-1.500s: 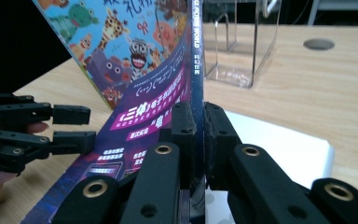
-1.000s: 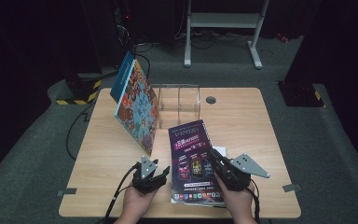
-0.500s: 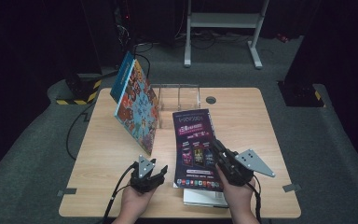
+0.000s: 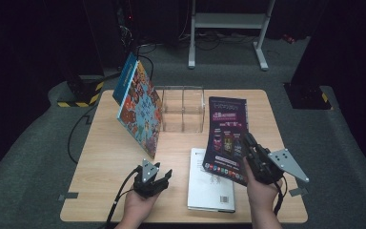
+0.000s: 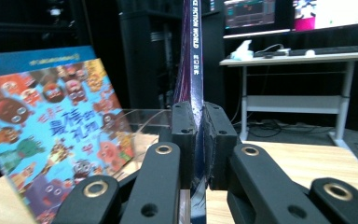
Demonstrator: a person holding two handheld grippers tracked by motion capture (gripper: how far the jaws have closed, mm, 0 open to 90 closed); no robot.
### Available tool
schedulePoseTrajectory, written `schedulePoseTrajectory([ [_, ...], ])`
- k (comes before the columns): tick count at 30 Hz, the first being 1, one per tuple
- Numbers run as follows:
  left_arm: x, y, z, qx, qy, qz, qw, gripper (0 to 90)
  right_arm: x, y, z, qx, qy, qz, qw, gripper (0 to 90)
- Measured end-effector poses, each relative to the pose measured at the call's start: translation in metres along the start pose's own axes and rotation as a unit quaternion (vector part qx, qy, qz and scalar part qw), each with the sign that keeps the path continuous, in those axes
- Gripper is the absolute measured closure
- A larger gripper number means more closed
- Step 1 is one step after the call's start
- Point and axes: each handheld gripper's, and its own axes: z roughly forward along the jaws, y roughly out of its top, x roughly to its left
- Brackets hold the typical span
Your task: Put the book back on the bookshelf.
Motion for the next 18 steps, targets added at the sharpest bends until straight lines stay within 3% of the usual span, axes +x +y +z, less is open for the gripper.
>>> schedulePoseTrajectory([
  [11,0.001,-0.001,0.0,0.003,0.005,-0.001,1.0,45.0,-0.029,0.002,-0.01,-0.018,-0.038,0.005,0.9991,84.6],
  [18,-0.005,-0.002,0.004,0.006,-0.001,0.002,1.0,45.1,-0.03,0.008,-0.009,-0.032,-0.049,0.0,0.9983,84.7],
])
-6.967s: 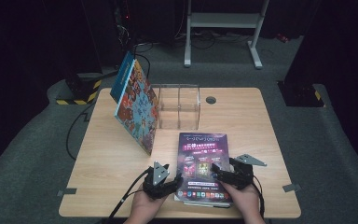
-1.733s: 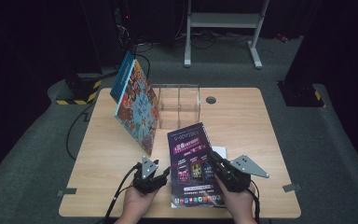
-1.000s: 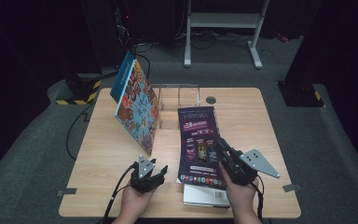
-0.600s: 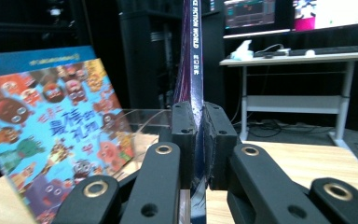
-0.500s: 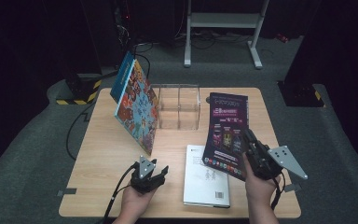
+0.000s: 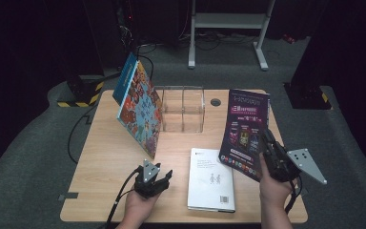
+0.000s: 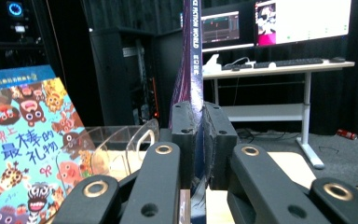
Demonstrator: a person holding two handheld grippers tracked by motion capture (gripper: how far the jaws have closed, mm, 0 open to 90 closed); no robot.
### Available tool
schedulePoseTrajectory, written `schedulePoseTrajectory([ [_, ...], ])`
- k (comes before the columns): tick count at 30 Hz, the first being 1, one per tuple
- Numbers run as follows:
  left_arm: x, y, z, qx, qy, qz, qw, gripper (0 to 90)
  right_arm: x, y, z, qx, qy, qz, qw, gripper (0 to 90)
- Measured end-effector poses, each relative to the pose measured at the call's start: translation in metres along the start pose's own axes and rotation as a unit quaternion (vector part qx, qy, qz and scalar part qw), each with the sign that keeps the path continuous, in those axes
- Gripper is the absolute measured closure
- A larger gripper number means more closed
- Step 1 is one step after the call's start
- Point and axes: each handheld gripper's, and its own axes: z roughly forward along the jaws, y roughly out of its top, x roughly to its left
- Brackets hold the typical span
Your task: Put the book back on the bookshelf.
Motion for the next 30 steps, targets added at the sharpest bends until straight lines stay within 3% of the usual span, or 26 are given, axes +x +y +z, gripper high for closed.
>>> schedulePoseTrajectory([
  [19,0.002,0.001,-0.004,-0.003,-0.004,0.003,1.0,45.2,0.021,0.008,0.038,-0.008,-0.018,-0.037,0.9991,84.6],
  [30,0.003,-0.001,-0.003,0.003,-0.006,0.003,1.0,45.2,0.023,-0.005,0.049,-0.01,-0.026,-0.015,0.9995,84.6],
])
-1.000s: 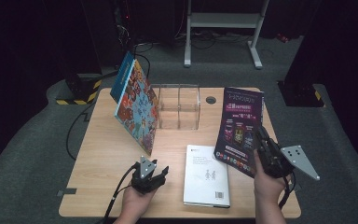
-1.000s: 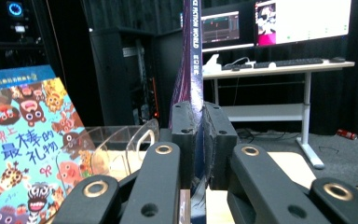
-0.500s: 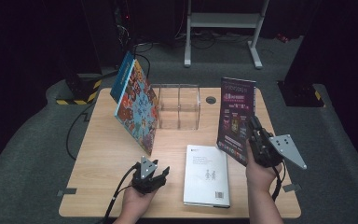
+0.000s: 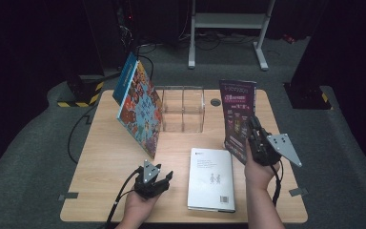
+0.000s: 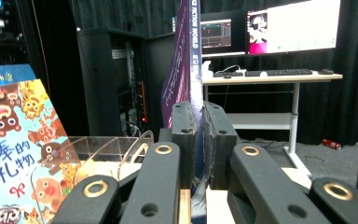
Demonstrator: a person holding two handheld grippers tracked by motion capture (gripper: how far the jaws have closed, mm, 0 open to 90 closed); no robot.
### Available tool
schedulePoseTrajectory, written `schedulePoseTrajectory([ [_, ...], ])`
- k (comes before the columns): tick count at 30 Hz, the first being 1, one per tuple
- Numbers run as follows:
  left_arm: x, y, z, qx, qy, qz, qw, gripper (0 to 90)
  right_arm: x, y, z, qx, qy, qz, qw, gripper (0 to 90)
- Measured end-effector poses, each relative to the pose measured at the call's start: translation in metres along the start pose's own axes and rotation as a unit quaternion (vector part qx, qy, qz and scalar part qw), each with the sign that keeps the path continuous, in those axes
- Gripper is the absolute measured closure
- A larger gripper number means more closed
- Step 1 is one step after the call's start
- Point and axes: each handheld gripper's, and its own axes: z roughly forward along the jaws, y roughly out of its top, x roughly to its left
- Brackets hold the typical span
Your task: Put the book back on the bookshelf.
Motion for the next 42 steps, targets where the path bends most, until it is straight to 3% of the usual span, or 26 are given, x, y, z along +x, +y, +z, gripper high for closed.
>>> schedulePoseTrajectory([
  [8,0.0,0.0,0.0,0.0,-0.001,0.001,1.0,45.2,0.007,-0.003,0.0,-0.005,-0.002,0.003,1.0,84.5],
  [19,-0.001,0.0,0.0,0.001,-0.002,0.004,1.0,45.2,0.005,-0.007,-0.017,-0.006,0.009,0.007,0.9999,84.3],
  [30,-0.001,0.0,0.0,0.001,-0.001,0.003,1.0,45.2,0.011,-0.005,-0.04,0.025,0.037,-0.015,0.9989,84.3],
  [42,-0.001,0.0,0.0,-0.001,0.0,0.001,1.0,45.2,0.007,-0.001,-0.059,0.064,0.043,-0.032,0.9965,84.6],
])
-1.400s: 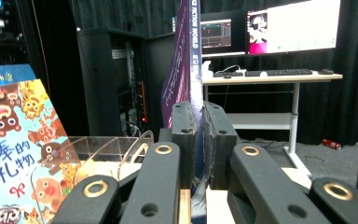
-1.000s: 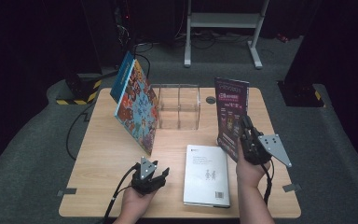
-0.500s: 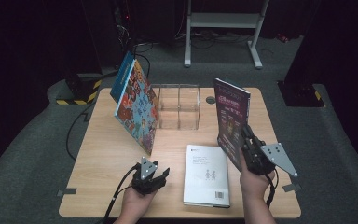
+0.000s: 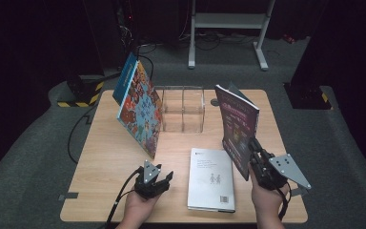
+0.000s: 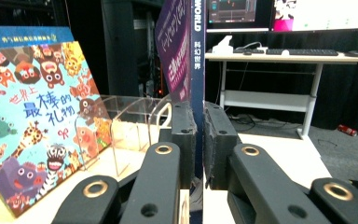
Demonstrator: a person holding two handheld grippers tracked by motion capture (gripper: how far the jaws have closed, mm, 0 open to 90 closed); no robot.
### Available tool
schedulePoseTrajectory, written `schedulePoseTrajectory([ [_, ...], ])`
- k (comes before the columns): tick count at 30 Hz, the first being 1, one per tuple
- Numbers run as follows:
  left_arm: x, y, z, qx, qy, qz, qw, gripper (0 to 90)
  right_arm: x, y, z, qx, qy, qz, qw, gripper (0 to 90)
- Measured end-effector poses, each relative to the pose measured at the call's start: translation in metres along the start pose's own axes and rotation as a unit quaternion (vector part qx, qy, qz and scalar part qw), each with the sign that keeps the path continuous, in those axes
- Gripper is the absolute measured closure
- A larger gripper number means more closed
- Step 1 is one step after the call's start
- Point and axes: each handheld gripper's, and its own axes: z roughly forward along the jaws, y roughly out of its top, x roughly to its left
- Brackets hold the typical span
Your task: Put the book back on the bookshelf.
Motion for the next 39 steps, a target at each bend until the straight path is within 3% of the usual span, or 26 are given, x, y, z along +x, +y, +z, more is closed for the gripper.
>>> schedulePoseTrajectory([
  [6,0.0,0.0,0.0,0.0,-0.001,-0.004,1.0,45.2,0.001,0.0,-0.003,0.005,-0.005,-0.01,0.9999,85.0],
  [20,0.004,0.002,-0.003,-0.007,0.0,-0.011,0.9999,45.3,-0.002,0.016,0.007,-0.013,-0.016,0.008,0.9998,85.2],
  [32,0.009,0.002,-0.005,-0.005,0.003,-0.014,0.9999,45.3,0.013,0.027,0.004,-0.035,0.014,0.009,0.9993,85.2],
  [39,0.011,0.002,-0.006,-0.007,0.005,-0.017,0.9998,45.3,0.029,0.032,0.003,-0.046,0.04,0.009,0.9981,85.2],
])
